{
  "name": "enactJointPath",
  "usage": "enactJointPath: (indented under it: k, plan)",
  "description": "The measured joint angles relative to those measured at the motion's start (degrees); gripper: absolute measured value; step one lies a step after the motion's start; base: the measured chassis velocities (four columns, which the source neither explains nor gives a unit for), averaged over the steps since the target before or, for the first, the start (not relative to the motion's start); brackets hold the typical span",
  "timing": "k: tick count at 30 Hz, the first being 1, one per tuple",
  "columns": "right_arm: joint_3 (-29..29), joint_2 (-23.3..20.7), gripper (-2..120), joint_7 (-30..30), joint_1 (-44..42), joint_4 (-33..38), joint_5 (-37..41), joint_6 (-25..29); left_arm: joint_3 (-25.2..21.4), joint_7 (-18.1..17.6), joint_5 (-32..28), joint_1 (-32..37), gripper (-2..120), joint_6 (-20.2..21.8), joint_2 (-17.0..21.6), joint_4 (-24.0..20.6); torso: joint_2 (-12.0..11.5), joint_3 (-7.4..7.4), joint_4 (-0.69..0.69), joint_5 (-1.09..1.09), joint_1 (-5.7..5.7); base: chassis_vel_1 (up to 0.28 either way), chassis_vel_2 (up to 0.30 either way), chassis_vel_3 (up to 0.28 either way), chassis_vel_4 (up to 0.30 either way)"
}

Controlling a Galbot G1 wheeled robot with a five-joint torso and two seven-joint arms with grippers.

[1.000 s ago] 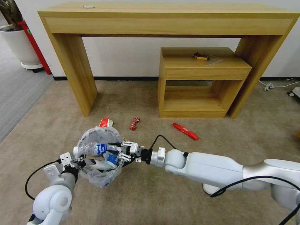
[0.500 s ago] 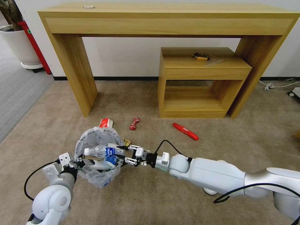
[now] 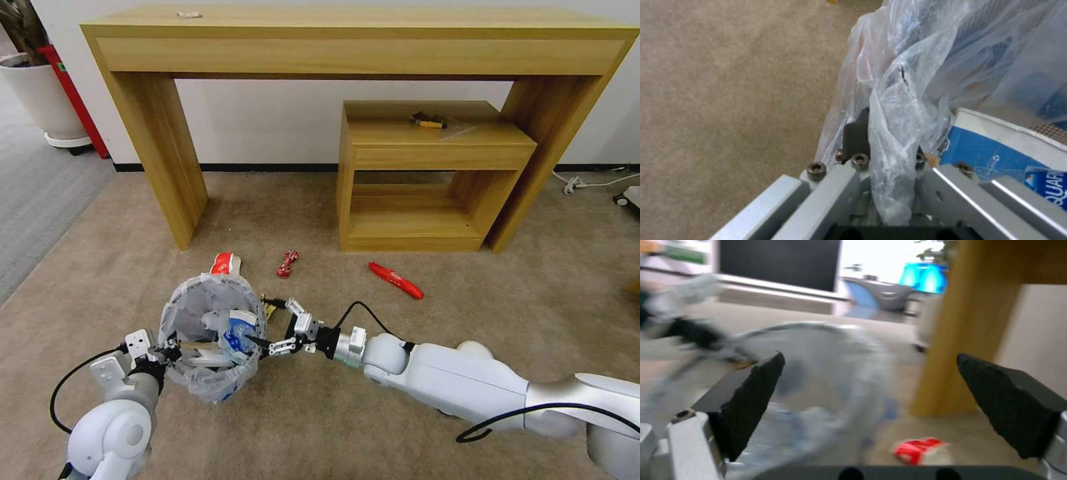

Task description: Pick up the trash bin and place the garbage on the floor into it.

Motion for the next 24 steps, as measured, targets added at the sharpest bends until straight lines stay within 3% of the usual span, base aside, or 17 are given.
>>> enactJointPath:
  k: [1, 5, 11, 14, 24]
  plan:
    - [4.88, -2.36, 100, 4.24, -3.38, 1.57, 0.24, -1.92, -1.90, 0.23, -0.17, 1.14, 0, 0.00, 0.69, -0.63, 0.00, 0.00, 0.00, 0.01, 0.00, 0.000, 0.000, 0.000, 0.000]
    - [9.73, -5.06, 100, 7.90, -7.58, 2.51, 0.42, -2.29, -4.45, 0.53, -0.63, 2.38, 0, -0.07, 1.25, -1.07, 0.00, 0.00, 0.00, 0.00, 0.00, 0.000, 0.000, 0.000, 0.000]
    - [19.87, -7.30, 99, 8.23, -15.07, 0.94, -1.99, -0.41, -7.38, 1.37, -0.79, 4.60, 0, -0.81, 1.42, -1.73, 0.00, -0.01, 0.00, 0.00, 0.00, 0.000, 0.000, 0.000, 0.000]
    - [28.15, -8.51, 97, 8.12, -22.31, -0.62, -5.13, 1.71, -9.51, 2.04, -1.07, 6.27, 0, -1.30, 1.47, -2.13, 0.01, 0.00, 0.00, 0.00, 0.00, 0.000, 0.000, 0.000, 0.000]
    - [38.87, -8.70, 84, 8.16, -35.13, -3.93, -6.64, 4.20, -11.81, 2.40, -1.57, 8.53, 0, -1.45, 1.78, -3.23, 0.01, -0.01, -0.01, 0.00, 0.00, 0.000, 0.000, 0.000, 0.000]
